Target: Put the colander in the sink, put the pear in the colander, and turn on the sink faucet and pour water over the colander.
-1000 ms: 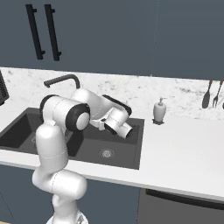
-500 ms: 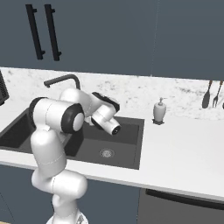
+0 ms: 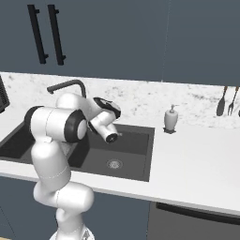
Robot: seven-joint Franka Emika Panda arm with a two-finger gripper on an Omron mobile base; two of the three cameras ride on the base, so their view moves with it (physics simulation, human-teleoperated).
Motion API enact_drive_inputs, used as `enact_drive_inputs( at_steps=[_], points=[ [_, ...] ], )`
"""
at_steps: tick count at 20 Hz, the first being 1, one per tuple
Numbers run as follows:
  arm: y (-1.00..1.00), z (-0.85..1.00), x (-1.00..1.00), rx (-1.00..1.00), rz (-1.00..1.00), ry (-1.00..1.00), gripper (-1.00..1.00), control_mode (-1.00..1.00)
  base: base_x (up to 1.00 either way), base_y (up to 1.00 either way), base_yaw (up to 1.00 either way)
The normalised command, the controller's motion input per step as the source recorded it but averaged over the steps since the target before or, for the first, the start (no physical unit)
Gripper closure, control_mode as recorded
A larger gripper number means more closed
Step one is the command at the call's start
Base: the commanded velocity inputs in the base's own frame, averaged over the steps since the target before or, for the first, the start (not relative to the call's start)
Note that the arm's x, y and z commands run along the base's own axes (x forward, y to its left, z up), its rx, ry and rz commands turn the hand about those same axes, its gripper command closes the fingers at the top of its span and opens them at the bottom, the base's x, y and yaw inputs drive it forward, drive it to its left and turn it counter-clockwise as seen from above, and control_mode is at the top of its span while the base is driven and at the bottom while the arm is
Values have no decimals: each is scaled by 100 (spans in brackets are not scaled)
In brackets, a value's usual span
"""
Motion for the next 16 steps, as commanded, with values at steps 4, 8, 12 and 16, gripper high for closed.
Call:
enact_drive_inputs(
  at_steps=[4,8,12,16],
  points=[
    [10,0,6,-5,-15,0,-100,-100,0,0,0],
    [1,0,6,-6,-13,0,-100,-100,0,0,0],
    [0,0,6,-5,-13,-2,-100,-100,0,0,0],
    [0,0,3,-3,-12,-3,-100,-100,0,0,0]
  ],
)
